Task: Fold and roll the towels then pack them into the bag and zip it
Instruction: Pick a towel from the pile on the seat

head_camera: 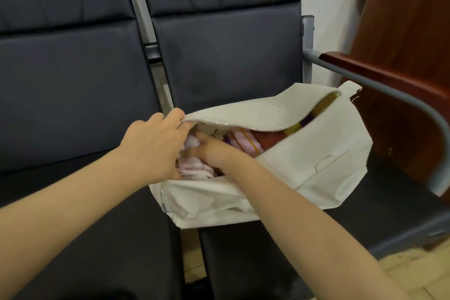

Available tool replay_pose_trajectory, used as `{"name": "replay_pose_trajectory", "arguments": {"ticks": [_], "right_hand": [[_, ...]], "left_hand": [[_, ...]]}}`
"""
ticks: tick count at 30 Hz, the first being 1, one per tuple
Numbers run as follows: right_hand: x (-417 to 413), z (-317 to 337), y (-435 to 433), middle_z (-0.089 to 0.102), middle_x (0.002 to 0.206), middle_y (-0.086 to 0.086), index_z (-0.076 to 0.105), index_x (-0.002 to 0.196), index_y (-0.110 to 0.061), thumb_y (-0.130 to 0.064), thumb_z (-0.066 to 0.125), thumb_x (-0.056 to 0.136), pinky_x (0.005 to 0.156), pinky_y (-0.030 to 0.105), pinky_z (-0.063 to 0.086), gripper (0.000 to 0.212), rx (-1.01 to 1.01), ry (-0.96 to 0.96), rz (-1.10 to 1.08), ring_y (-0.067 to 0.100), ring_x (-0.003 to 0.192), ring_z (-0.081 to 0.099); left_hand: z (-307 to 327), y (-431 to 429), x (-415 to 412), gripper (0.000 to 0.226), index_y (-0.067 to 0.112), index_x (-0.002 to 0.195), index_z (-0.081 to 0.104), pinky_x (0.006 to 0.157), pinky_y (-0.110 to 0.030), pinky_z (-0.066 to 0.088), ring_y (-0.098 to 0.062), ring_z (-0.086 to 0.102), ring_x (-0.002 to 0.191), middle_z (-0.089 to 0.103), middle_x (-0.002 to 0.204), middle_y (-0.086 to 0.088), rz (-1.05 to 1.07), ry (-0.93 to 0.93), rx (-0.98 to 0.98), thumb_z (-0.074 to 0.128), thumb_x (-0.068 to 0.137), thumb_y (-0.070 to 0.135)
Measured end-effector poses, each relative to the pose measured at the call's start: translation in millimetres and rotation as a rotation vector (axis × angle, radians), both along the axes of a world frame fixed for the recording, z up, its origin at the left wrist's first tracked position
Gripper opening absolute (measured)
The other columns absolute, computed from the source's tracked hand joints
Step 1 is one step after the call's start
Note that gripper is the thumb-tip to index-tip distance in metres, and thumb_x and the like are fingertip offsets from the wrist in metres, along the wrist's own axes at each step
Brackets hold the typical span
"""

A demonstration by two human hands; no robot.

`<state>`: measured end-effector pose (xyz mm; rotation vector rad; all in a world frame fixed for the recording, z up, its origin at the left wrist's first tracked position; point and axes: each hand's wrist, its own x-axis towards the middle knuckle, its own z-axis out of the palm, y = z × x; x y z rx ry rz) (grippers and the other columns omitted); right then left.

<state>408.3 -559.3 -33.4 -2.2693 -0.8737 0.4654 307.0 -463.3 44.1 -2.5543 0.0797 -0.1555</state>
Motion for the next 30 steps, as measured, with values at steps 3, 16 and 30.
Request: {"name": "replay_pose_trajectory", "arguments": {"ticks": [3,16,30], "right_hand": [[-6,14,-5,0.037,0.150,0.006,0.030,0.148,-0.018,-0.038,0.050,0.096,0.111,0.039,0.024,0.059,-0.287,-0.116,0.118,0.028,0.139,0.031],[15,14,25,0.048,0.133,0.001,0.035,0.141,-0.026,-0.040,0.060,0.080,0.102,0.047,0.041,0.068,-0.683,-0.467,0.149,0.028,0.123,0.046],[-29,-1,74,0.032,0.093,0.009,0.043,0.135,-0.013,-0.046,0.073,0.073,0.096,0.058,0.036,0.077,-0.531,-0.524,-0.200,0.033,0.107,0.035]], "left_hand": [[-2,-4,-4,0.081,0.025,0.138,0.031,0.055,-0.023,0.028,-0.012,0.041,0.093,0.028,0.131,0.006,-0.013,0.054,-0.021,0.061,0.073,0.064],[6,5,-1,0.080,0.027,0.134,0.037,0.055,-0.025,0.031,-0.014,0.043,0.090,0.033,0.128,0.008,-0.016,-0.005,-0.009,0.056,0.070,0.070],[-2,12,-3,0.094,0.025,0.141,0.027,0.064,-0.027,0.035,-0.014,0.040,0.098,0.029,0.131,0.005,-0.014,0.039,-0.025,0.067,0.067,0.067]]}}
